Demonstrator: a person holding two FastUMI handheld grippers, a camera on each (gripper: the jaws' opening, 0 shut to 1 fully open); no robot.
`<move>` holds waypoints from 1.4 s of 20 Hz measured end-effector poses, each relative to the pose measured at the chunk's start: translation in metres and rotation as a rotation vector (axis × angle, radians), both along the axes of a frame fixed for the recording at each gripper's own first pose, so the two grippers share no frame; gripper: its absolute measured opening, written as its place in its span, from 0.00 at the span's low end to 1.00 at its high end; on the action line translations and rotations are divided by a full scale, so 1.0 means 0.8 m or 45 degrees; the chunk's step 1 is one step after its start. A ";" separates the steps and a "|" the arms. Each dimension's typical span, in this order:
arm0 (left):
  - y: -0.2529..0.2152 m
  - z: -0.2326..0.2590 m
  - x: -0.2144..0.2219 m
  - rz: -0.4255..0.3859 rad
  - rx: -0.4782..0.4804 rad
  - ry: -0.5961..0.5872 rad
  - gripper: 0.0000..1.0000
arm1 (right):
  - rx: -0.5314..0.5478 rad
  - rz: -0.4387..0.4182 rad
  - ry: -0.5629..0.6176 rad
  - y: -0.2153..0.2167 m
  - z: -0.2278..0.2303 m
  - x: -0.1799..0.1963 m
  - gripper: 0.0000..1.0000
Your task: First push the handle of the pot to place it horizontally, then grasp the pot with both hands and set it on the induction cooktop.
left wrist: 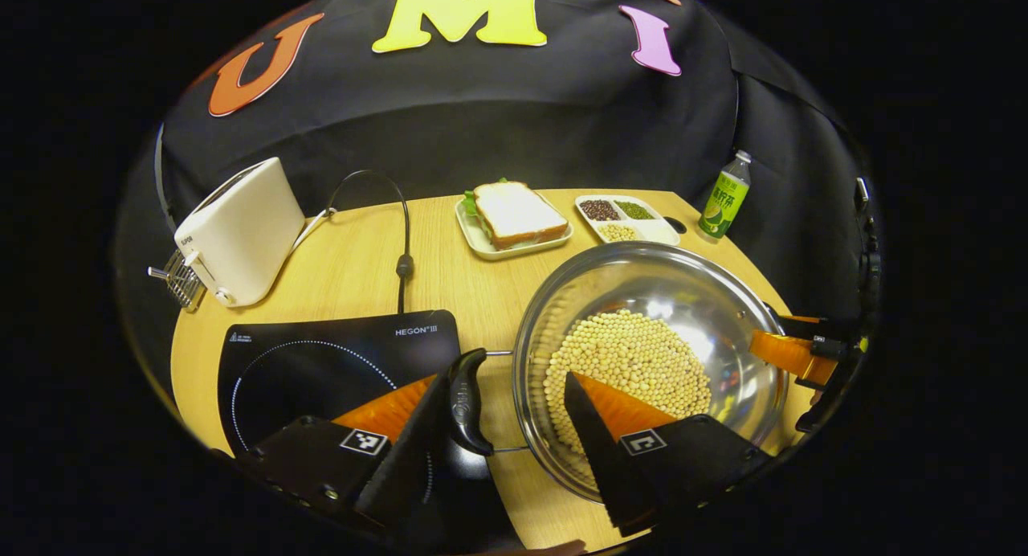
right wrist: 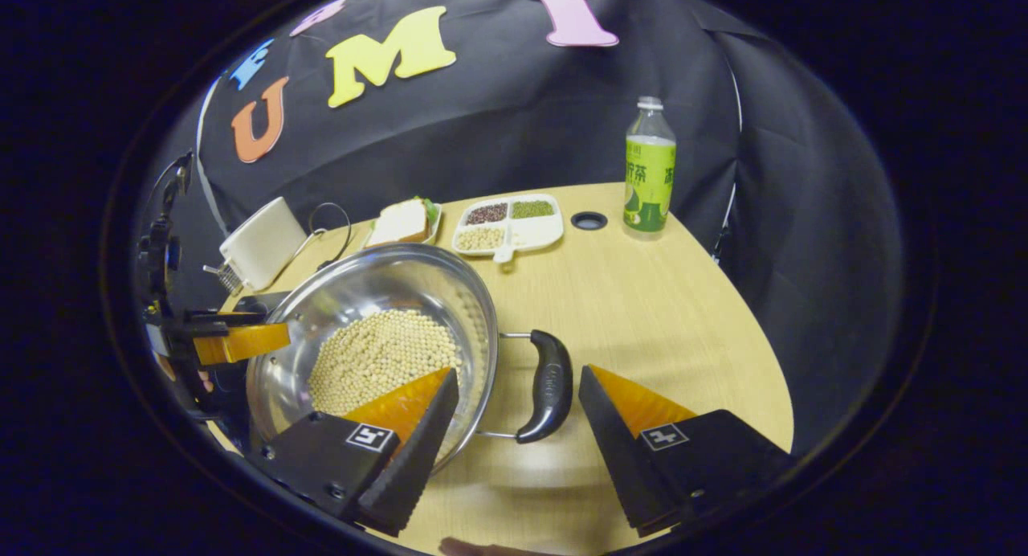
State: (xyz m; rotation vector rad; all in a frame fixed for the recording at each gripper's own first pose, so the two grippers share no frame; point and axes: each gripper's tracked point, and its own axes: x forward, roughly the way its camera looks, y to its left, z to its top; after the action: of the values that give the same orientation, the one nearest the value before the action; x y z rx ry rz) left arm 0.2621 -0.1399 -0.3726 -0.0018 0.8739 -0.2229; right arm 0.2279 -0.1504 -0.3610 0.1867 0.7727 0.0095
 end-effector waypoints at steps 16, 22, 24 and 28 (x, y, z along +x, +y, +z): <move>-0.002 0.010 -0.022 0.021 -0.004 0.006 0.54 | -0.006 -0.155 0.046 -0.008 0.016 -0.024 0.60; 0.011 0.062 -0.048 0.014 -0.018 -0.099 0.54 | -0.025 -0.166 -0.027 0.005 0.069 -0.058 0.60; 0.027 0.078 -0.062 0.026 -0.022 -0.121 0.53 | -0.032 -0.157 -0.043 0.021 0.085 -0.071 0.59; 0.080 0.104 -0.089 0.069 -0.038 -0.162 0.54 | -0.057 -0.122 -0.091 0.073 0.117 -0.089 0.59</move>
State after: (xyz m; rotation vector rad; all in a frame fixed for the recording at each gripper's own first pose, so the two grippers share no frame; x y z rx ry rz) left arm 0.1907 -0.0760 -0.2892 -0.0388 0.7427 -0.1834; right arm 0.1567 -0.0918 -0.2671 0.1799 0.6917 -0.0913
